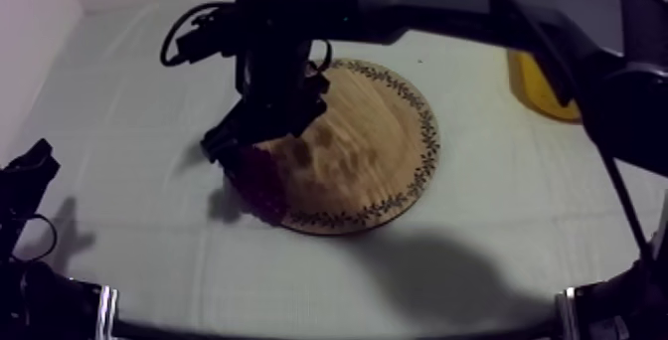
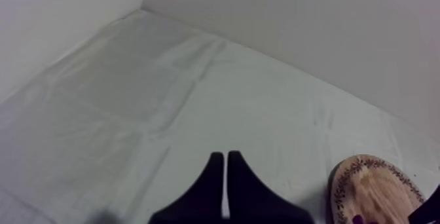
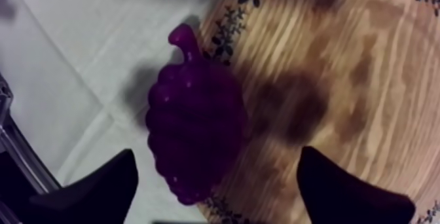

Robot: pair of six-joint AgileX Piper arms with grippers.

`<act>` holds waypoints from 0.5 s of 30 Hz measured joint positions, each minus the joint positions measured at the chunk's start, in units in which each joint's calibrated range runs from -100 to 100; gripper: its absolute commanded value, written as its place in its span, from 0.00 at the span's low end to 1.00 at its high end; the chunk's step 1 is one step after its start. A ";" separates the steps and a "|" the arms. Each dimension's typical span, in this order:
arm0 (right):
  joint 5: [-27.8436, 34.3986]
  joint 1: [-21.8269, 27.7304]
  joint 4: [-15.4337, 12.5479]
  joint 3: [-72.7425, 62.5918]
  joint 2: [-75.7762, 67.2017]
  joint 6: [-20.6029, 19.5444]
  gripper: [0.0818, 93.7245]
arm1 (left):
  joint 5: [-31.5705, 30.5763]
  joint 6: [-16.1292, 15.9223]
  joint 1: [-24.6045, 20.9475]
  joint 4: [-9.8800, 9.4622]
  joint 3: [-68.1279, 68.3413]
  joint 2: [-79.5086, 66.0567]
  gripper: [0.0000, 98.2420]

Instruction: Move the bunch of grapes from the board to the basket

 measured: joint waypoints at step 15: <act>3.28 -0.40 0.82 -8.01 7.48 -1.32 1.00 | 0.00 0.00 0.00 0.00 0.00 0.00 0.00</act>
